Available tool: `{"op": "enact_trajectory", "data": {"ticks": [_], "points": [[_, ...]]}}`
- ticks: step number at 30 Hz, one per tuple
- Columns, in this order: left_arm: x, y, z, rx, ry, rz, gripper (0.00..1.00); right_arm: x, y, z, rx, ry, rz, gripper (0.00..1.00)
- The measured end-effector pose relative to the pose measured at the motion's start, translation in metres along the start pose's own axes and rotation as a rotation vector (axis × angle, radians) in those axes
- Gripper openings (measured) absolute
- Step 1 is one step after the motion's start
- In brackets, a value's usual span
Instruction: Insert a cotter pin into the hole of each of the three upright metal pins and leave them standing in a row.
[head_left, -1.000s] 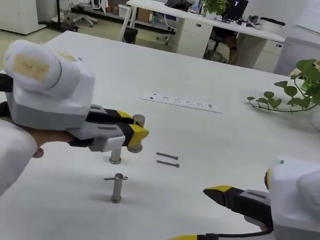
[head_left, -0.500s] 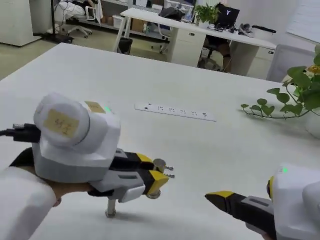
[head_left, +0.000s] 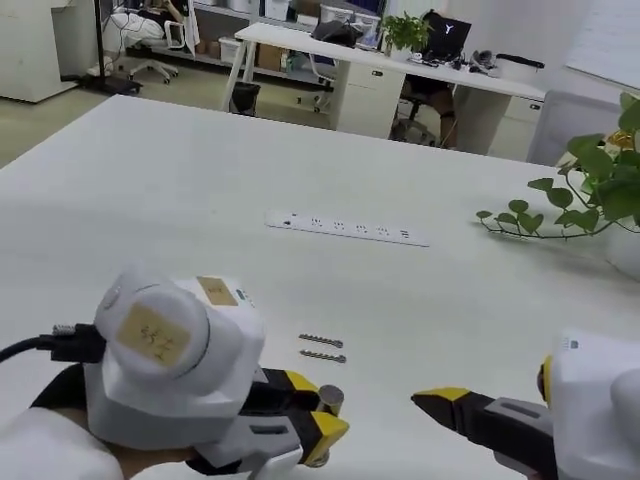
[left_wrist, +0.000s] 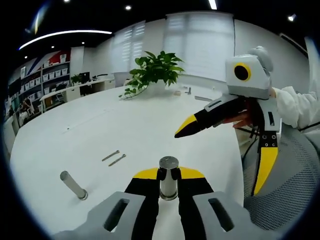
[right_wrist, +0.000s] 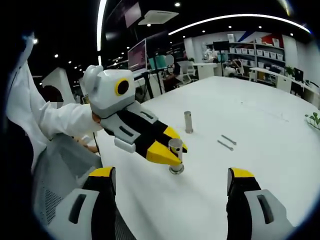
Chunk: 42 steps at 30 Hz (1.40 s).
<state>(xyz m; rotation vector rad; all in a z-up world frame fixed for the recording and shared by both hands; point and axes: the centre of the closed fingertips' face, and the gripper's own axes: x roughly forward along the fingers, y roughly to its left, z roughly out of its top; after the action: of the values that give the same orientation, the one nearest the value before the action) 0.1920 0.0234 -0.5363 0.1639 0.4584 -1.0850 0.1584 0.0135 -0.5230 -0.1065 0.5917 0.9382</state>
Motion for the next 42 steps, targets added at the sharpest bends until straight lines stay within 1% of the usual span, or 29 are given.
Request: {"op": "enact_trajectory", "data": {"ticks": [5,7,8,9,11,13,18,20,21,22,24,26,31,32,34,37,40,42], "points": [[0.003,-0.001,-0.008,-0.019,0.012,-0.004,0.09,0.000,0.000,-0.003,0.002,0.009,-0.001,0.90],[0.004,0.001,-0.011,-0.041,0.021,0.005,0.09,0.001,-0.001,-0.004,0.000,0.018,-0.002,0.90],[0.004,0.001,-0.014,-0.040,0.031,0.013,0.09,0.001,-0.001,-0.004,0.001,0.019,-0.003,0.90],[0.005,0.002,-0.016,-0.042,0.043,0.020,0.09,0.001,-0.001,-0.004,0.005,0.018,-0.005,0.91],[0.006,0.002,-0.021,-0.027,0.061,0.025,0.09,0.002,-0.002,-0.002,0.021,0.003,-0.006,0.91],[0.007,0.002,-0.023,-0.032,0.069,0.031,0.09,0.002,-0.003,-0.001,0.031,-0.006,-0.016,0.90],[0.010,0.001,-0.025,-0.029,0.077,0.035,0.09,0.002,-0.004,-0.004,0.023,0.010,-0.024,0.89],[0.010,0.001,-0.028,-0.039,0.091,0.057,0.09,0.002,-0.004,-0.006,0.026,0.014,-0.026,0.89],[0.010,0.000,-0.029,-0.020,0.095,0.058,0.09,0.002,-0.004,-0.007,0.027,0.018,-0.027,0.89],[0.010,0.000,-0.029,-0.020,0.095,0.056,0.09,0.002,-0.005,-0.007,0.027,0.020,-0.029,0.89],[0.010,-0.001,-0.029,-0.031,0.091,0.058,0.09,0.002,-0.005,-0.008,0.027,0.024,-0.031,0.89],[0.011,0.001,-0.030,-0.037,0.094,0.073,0.09,0.002,-0.006,-0.008,0.029,0.023,-0.034,0.89],[0.012,0.001,-0.032,-0.023,0.108,0.092,0.09,0.002,-0.006,-0.009,0.031,0.023,-0.036,0.89],[0.012,0.002,-0.033,0.010,0.115,0.096,0.09,0.003,-0.006,-0.009,0.030,0.026,-0.034,0.89],[0.013,0.002,-0.034,0.001,0.123,0.110,0.09,0.004,-0.005,-0.009,0.029,0.026,-0.033,0.89],[0.013,0.003,-0.034,-0.009,0.121,0.111,0.09,0.005,-0.004,-0.009,0.027,0.028,-0.029,0.89],[0.013,0.003,-0.034,-0.005,0.124,0.118,0.09,0.005,-0.003,-0.009,0.022,0.026,-0.025,0.88],[0.014,0.002,-0.034,0.008,0.120,0.116,0.09,0.006,-0.003,-0.009,0.024,0.025,-0.023,0.88]]}}
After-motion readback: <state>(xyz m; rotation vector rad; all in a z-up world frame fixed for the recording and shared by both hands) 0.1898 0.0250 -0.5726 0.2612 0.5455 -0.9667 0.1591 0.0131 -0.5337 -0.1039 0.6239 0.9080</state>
